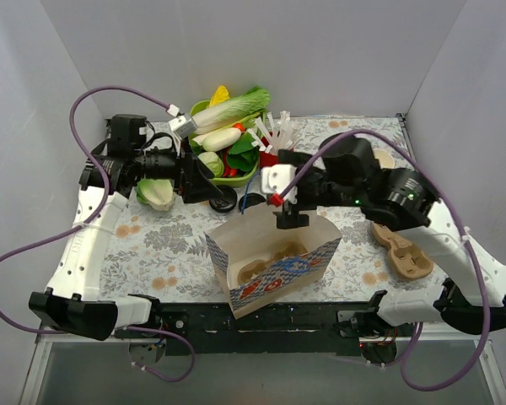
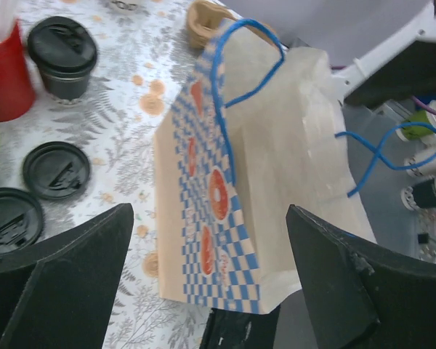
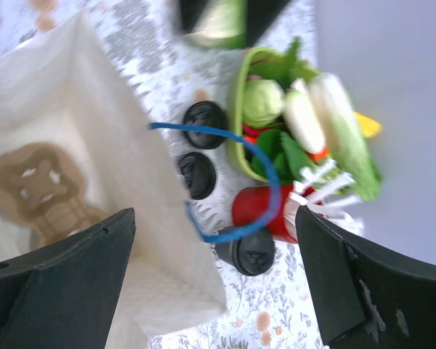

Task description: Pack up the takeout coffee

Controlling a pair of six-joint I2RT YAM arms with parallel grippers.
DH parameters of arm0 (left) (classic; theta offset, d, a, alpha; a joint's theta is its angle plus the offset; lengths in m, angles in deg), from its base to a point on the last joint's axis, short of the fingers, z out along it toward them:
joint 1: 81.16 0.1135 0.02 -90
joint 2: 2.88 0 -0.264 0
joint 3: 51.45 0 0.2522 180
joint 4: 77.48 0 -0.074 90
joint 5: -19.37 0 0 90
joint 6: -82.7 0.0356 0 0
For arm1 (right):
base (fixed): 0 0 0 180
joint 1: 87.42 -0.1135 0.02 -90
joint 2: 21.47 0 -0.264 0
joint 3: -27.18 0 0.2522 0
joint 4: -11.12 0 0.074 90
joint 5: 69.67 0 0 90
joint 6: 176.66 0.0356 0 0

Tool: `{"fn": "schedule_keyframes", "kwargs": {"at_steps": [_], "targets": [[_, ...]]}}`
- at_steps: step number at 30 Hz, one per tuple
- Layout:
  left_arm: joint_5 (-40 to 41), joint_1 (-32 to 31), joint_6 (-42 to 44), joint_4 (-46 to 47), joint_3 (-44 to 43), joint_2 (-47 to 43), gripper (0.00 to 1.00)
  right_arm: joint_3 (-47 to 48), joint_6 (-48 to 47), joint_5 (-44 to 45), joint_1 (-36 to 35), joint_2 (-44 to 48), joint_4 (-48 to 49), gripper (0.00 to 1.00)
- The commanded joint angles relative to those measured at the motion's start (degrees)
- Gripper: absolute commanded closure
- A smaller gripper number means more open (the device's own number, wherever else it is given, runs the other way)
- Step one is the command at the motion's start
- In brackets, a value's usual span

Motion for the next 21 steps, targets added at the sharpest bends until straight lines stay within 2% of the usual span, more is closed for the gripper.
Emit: {"fn": "schedule_keyframes", "kwargs": {"at_steps": [1,2,6,11,14,15,18,21], "targets": [[-2.0,-5.5,3.3,-4.8,-1.5,0.9,0.12,5.3,7.7,2.3,5.4,1.8,5.2,0.02],[0.2,-7.8,5.1,-6.0,-0.7,1.0,0.12,5.2,9.2,1.7,9.5,2.0,6.1,0.02],[5.6,-11.6,6.1,-5.7,0.1,3.6,0.12,3.5,10.4,0.7,17.6,2.5,8.1,0.02],[8.0,-17.1,7.5,-5.6,-1.7,7.5,0.17,0.0,13.3,-0.6,26.6,2.5,11.6,0.02],[9.6,-19.4,11.3,-8.2,-2.2,9.6,0.25,-4.2,15.0,3.8,30.4,3.2,14.6,0.02],[10.1,-19.9,12.6,-9.0,-3.3,10.1,0.34,-5.8,15.3,4.0,31.8,3.3,15.2,0.02],[12.9,-20.2,14.5,-13.6,-6.3,12.7,0.53,-7.7,16.1,3.0,36.6,2.9,16.0,0.02],[15.8,-20.1,17.6,-18.9,-9.1,14.1,0.62,-9.2,15.4,-0.8,39.3,1.9,15.4,0.02]]}}
